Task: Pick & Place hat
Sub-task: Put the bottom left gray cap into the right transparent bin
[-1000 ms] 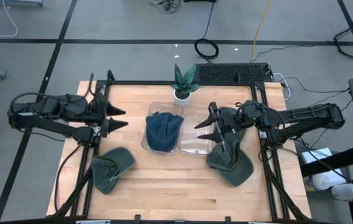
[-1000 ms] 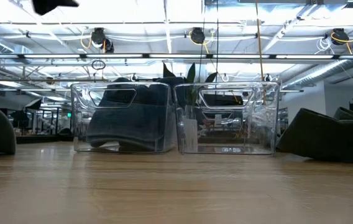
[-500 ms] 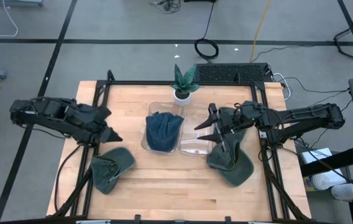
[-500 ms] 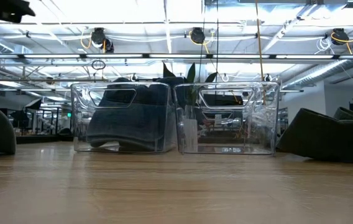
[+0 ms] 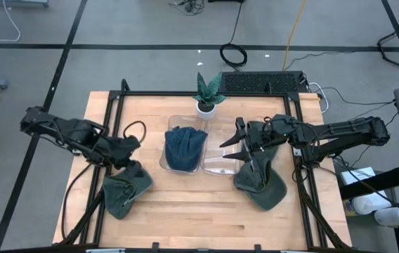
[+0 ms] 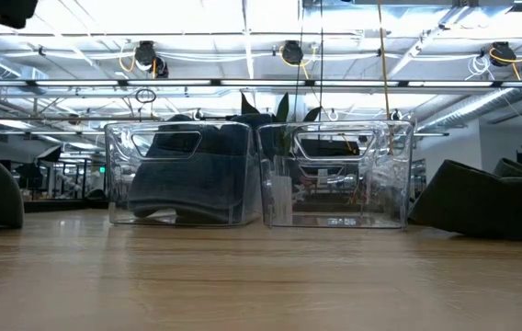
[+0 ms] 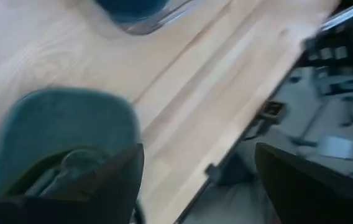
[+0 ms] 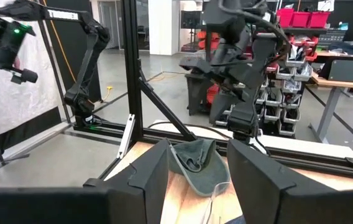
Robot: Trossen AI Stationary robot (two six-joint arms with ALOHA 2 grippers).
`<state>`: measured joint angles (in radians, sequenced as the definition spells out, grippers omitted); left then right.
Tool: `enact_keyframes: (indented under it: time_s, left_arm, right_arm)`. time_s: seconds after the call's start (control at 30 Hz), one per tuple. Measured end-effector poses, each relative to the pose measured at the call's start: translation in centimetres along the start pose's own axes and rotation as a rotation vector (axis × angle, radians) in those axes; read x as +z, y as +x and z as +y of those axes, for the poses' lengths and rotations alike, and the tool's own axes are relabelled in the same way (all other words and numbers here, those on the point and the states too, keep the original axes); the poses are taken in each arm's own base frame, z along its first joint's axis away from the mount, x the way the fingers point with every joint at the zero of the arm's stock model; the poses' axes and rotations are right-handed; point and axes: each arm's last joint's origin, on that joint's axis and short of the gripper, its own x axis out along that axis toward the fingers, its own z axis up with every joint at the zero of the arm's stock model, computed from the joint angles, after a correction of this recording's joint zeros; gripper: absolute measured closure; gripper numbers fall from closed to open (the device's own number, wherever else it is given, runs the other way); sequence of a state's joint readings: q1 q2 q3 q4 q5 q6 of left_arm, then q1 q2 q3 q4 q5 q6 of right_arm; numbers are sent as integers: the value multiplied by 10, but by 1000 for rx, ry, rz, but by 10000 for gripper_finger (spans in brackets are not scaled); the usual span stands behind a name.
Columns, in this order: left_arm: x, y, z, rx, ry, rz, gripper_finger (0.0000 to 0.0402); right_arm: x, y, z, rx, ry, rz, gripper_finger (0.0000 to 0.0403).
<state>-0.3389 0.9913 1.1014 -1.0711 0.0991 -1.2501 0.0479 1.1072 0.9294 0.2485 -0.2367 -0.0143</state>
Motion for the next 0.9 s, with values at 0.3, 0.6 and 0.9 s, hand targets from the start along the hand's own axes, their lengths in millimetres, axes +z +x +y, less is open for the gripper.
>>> enact_keyframes:
  time_s: [0.3, 0.6, 0.9]
  left_arm:
    - [-5, -16, -47, 243, 40, 8, 92]
    - [-20, -19, -81, 357, 45, 31, 92]
    - [-49, 10, -97, 428, 36, 69, 92]
  right_arm:
    - [0, 0, 0, 0, 34, 0, 252]
    - [0, 0, 0, 0, 37, 0, 252]
    - [0, 0, 0, 0, 44, 0, 252]
